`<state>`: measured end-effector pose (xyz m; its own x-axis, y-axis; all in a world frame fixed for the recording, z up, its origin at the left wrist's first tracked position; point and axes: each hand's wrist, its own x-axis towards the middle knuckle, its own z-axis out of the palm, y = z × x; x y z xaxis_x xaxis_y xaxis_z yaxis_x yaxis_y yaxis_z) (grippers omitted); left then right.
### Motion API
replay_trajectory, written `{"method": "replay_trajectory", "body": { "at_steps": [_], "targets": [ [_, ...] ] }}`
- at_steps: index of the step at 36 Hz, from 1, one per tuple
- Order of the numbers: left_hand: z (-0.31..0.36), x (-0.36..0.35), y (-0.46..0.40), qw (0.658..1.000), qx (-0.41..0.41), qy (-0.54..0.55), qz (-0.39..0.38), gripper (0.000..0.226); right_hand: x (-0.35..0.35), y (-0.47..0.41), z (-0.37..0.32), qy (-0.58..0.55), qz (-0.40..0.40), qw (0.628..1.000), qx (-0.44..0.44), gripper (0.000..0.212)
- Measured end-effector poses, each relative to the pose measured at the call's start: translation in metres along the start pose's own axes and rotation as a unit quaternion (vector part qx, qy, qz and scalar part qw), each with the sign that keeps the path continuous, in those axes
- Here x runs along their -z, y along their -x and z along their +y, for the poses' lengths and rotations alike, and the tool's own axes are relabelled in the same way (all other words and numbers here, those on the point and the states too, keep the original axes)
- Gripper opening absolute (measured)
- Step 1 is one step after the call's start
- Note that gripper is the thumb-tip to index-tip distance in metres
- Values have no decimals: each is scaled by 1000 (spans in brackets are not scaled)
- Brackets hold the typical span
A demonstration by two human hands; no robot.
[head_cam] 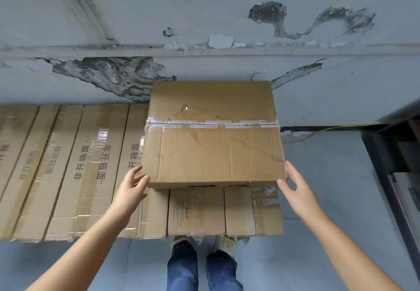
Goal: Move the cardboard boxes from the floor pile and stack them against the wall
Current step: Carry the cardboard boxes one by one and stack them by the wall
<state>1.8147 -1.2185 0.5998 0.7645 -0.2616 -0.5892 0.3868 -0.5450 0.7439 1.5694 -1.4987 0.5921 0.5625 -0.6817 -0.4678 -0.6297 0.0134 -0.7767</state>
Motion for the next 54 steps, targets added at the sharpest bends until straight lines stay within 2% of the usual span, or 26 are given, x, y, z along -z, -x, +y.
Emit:
{"method": "replay_trajectory", "body": {
  "at_steps": [6, 11, 15, 18, 21, 22, 25, 28, 32, 38, 41, 47, 54],
  "targets": [
    [19, 27, 85, 981, -186, -18, -57, 31, 11, 90, -25, -60, -27, 993, 98, 59],
    [4, 30, 141, 967, -244, -30, -64, 38, 2, 158, -21, -88, 4, 991, 101, 59],
    [-16, 29, 160, 963, -262, -18, -66, 36, -23, 197, -12, -128, 64, 986, 89, 57],
    [-23, 34, 159, 952, -287, -29, -99, 40, -46, 219, -15, -158, 105, 978, 81, 61],
    [-15, 49, 152, 929, -326, -67, -165, 41, -72, 240, -20, -187, 162, 966, 77, 87],
    [-10, 56, 150, 919, -338, -78, -188, 39, -81, 248, -21, -200, 183, 960, 74, 85],
    [0, 76, 142, 896, -363, -97, -238, 43, -112, 271, -24, -239, 253, 935, 72, 56],
    [0, 88, 138, 879, -378, -110, -269, 52, -143, 297, -19, -261, 313, 911, 58, 59],
    [-7, 88, 141, 847, -395, -122, -333, 44, -178, 337, -15, -269, 383, 883, 43, 62],
    [-8, 63, 172, 769, -421, -148, -458, 39, -210, 406, -13, -298, 527, 796, -3, 48],
    [-13, 53, 191, 731, -430, -155, -507, 37, -228, 438, -1, -298, 579, 758, -35, 61],
    [-41, 43, 238, 656, -439, -182, -586, 31, -266, 509, 14, -294, 672, 672, -100, 60],
    [-105, 51, 315, 606, -418, -168, -655, 31, -325, 618, 38, -297, 753, 567, -155, 60]
  ]
}}
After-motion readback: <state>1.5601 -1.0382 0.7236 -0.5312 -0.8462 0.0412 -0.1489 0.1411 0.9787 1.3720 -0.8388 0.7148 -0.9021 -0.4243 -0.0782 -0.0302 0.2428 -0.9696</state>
